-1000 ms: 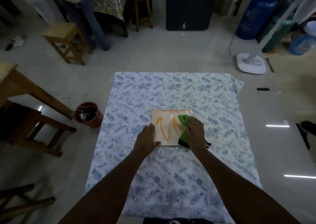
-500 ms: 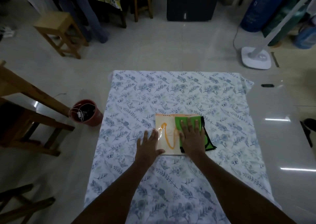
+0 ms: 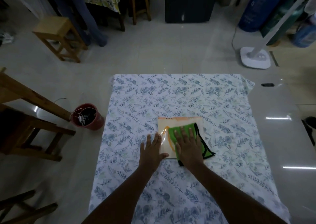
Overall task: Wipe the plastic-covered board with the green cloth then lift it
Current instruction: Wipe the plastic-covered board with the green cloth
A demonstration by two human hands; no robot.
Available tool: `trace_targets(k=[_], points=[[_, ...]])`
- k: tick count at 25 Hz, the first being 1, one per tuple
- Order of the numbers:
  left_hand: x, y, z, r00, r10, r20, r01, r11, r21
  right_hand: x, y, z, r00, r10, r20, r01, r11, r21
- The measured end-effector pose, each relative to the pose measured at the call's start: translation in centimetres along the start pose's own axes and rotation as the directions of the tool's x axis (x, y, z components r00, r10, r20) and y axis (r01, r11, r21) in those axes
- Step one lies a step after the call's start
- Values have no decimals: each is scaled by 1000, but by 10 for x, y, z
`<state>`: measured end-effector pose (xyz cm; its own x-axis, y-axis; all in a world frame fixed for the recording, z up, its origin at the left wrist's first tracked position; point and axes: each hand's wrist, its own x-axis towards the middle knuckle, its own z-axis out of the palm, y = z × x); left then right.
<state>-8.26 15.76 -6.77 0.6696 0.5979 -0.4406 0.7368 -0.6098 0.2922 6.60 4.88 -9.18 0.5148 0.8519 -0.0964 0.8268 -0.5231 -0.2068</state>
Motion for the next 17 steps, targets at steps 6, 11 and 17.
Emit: trace_targets(k=[6,11,17], points=[[2,-3,1,1000,27,3,-27,1000,-2,46,-4,1,999,-36,38,37,999,-20],[2,-8,5,999,48,25,-48,999,9,-5,-25,9,999,-33,9,33,999,-15],[8,-21,-9,991,127,36,-129,991,41,45,-29,5,999,-20,40,22,998,-57]])
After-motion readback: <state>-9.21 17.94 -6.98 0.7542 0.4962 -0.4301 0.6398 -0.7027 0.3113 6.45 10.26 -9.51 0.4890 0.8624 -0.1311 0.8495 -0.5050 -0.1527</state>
